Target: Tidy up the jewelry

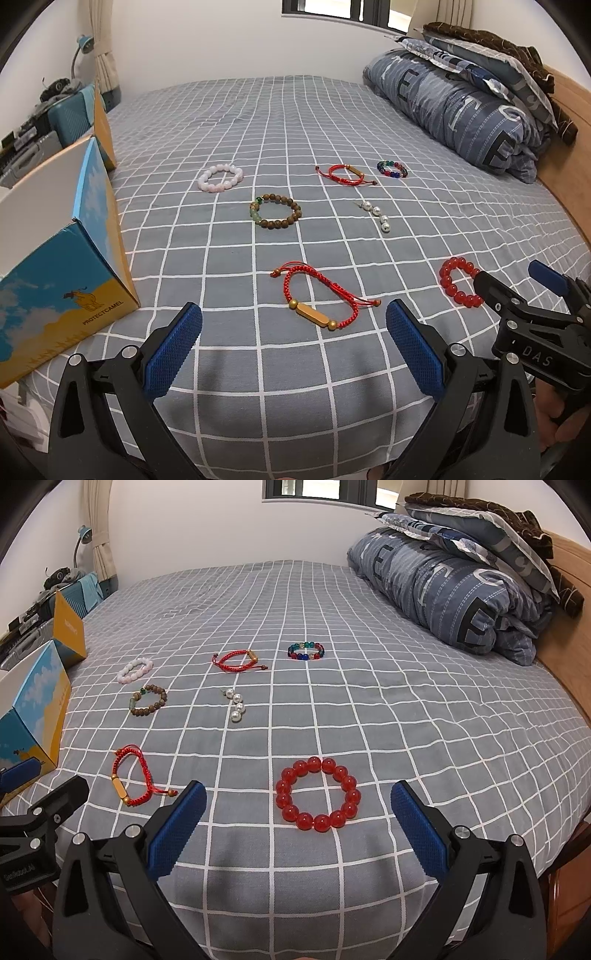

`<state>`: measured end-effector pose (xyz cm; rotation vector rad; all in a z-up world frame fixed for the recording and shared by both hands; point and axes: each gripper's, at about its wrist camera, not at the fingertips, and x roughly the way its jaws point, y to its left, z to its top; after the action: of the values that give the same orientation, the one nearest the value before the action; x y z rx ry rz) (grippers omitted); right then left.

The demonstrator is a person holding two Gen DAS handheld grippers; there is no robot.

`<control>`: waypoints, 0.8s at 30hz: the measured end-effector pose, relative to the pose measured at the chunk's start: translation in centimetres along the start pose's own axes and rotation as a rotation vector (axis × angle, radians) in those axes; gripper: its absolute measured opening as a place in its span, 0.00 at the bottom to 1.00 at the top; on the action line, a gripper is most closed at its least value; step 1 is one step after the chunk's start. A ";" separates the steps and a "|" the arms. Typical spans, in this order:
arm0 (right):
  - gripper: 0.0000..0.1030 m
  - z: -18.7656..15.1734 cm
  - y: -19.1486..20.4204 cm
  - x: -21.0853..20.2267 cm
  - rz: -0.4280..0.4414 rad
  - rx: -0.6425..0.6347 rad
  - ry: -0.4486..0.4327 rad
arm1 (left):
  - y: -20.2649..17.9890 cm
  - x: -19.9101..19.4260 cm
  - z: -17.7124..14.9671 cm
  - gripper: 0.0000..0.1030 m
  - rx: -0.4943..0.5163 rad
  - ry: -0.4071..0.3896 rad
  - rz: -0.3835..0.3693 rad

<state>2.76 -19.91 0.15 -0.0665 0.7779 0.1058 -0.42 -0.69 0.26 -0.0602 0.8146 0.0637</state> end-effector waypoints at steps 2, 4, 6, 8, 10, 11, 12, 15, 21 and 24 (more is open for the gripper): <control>0.93 0.1 0.0 0.0 0.001 -0.002 0.000 | 0.1 0.0 0.0 0.95 0.000 0.000 0.001; 0.93 0.0 0.0 0.0 0.000 0.000 -0.001 | 0.1 0.0 0.0 0.95 0.000 0.000 0.001; 0.93 0.0 0.1 0.1 0.000 0.001 -0.001 | 0.1 0.0 0.0 0.95 0.002 -0.001 -0.001; 0.93 0.0 0.1 0.1 -0.002 0.000 0.000 | 0.1 0.0 0.0 0.94 0.004 -0.004 0.001; 0.93 0.0 0.0 0.1 0.000 0.002 0.001 | 0.1 0.0 0.0 0.94 0.006 -0.005 0.002; 0.93 0.0 0.0 0.1 -0.001 0.002 0.000 | 0.1 0.0 0.0 0.94 0.007 -0.005 0.003; 0.93 0.0 0.0 0.1 -0.001 0.002 0.000 | 0.1 0.0 0.0 0.94 0.007 -0.006 0.004; 0.93 0.0 0.0 0.1 0.000 0.004 0.001 | 0.1 -0.1 0.0 0.94 0.008 -0.005 0.008; 0.93 0.0 0.0 0.1 0.000 0.002 0.000 | -0.1 -0.2 -0.1 0.95 0.017 -0.004 0.010; 0.93 0.0 0.0 0.1 0.001 0.003 0.002 | -0.2 -0.2 -0.1 0.95 0.016 -0.002 0.011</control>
<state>2.84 -19.93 0.09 -0.0638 0.7799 0.1057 -0.57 -0.86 0.35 -0.0408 0.8130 0.0679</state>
